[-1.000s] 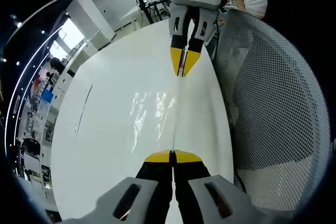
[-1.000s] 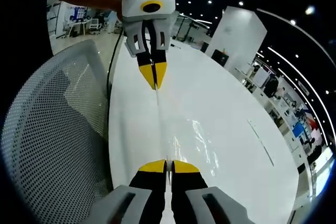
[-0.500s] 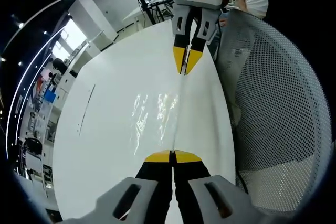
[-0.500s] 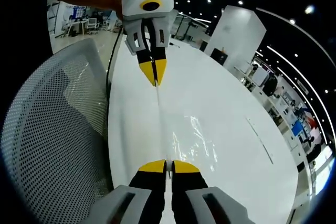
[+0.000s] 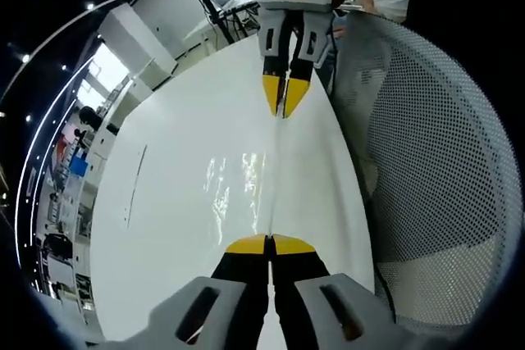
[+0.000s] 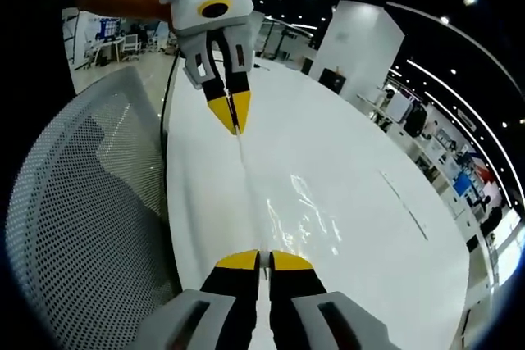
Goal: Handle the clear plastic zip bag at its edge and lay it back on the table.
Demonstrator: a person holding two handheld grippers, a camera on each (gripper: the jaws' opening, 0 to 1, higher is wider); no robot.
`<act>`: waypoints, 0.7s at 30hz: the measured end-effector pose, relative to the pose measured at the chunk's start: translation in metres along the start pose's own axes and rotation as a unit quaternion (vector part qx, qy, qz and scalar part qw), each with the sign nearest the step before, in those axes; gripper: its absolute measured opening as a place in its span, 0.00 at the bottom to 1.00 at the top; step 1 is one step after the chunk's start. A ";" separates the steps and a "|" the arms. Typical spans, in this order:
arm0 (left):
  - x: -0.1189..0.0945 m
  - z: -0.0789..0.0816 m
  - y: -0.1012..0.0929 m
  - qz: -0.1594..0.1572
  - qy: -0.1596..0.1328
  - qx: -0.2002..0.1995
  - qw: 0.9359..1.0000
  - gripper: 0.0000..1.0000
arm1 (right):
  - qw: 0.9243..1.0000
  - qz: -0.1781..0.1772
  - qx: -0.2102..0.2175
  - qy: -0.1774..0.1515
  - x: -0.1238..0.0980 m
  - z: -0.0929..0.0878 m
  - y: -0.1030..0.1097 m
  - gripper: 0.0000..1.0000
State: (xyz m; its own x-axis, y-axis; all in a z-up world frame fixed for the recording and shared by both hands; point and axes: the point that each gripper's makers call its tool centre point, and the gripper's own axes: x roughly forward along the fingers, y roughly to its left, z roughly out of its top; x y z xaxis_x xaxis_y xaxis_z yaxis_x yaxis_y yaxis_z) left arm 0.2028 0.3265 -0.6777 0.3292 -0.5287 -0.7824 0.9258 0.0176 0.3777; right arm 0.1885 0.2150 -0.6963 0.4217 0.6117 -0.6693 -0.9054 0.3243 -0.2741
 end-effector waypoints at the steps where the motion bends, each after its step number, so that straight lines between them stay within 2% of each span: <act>1: 0.000 0.001 0.000 0.001 0.000 0.001 1.000 0.00 | 1.000 -0.001 0.002 0.001 -0.001 -0.001 0.000 0.01; 7: 0.001 0.004 0.003 0.004 0.002 0.012 1.000 0.00 | 1.000 -0.006 0.008 0.001 -0.006 -0.002 -0.001 0.07; 13: 0.004 0.006 0.002 0.003 0.005 0.020 1.000 0.00 | 1.000 -0.007 0.022 -0.018 -0.013 0.008 -0.004 0.13; 21: 0.006 0.006 0.001 0.003 0.008 0.031 0.999 0.00 | 0.999 0.003 0.032 -0.041 -0.013 0.024 -0.005 0.15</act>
State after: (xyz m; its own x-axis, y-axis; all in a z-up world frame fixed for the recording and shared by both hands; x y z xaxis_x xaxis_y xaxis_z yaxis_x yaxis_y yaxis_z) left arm 0.2048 0.3184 -0.6788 0.3380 -0.5147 -0.7879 0.9109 -0.0317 0.4114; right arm 0.1887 0.2225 -0.6694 0.4205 0.6703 -0.6115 -0.9044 0.3637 -0.2232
